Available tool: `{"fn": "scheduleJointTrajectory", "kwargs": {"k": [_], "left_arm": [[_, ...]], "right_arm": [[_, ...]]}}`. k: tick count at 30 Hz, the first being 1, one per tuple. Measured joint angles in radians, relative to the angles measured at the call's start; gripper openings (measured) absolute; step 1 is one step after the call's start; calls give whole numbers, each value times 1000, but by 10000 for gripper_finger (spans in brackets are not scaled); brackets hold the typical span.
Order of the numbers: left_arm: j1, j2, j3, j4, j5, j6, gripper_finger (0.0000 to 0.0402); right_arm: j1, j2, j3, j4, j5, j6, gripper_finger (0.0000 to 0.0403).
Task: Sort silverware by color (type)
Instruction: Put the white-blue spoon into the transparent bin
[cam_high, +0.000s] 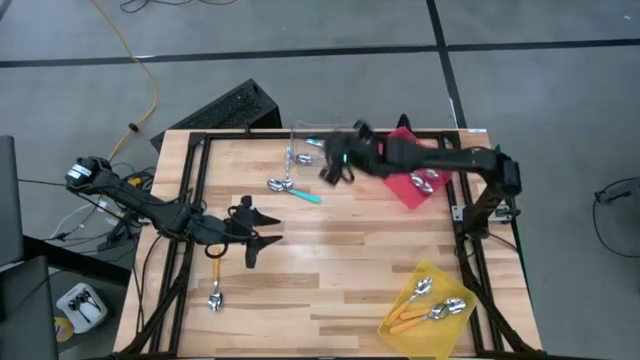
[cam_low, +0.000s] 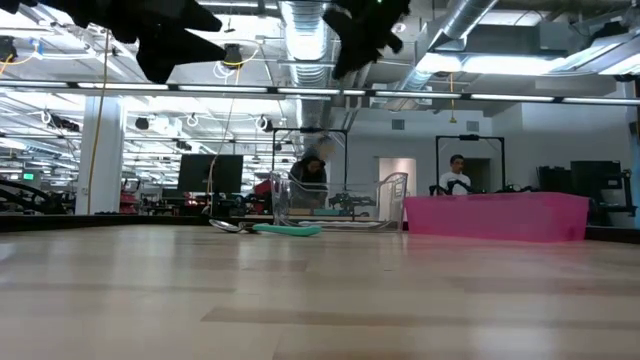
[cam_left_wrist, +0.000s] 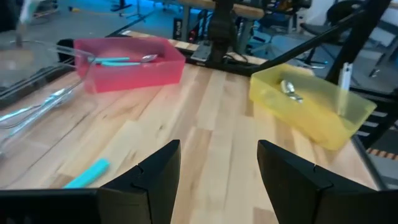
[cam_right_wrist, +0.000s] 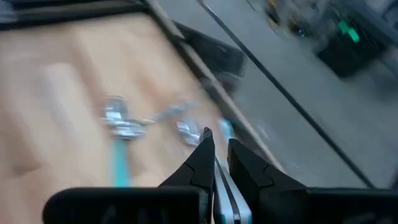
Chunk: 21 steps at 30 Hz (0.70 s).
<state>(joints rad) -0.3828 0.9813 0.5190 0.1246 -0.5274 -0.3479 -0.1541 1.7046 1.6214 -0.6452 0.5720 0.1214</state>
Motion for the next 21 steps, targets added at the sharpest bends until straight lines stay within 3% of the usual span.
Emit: {"fn": "scheduleJointTrajectory", "kwargs": {"k": [10,21], "left_arm": [[0,0,0,-77,-47,-13,197],[0,0,0,-133,-112,-21,197]], "right_arm": [[-235,8,-11,-52,-161,29,52],[-300,150,-2,-79,-183,29,52]]}}
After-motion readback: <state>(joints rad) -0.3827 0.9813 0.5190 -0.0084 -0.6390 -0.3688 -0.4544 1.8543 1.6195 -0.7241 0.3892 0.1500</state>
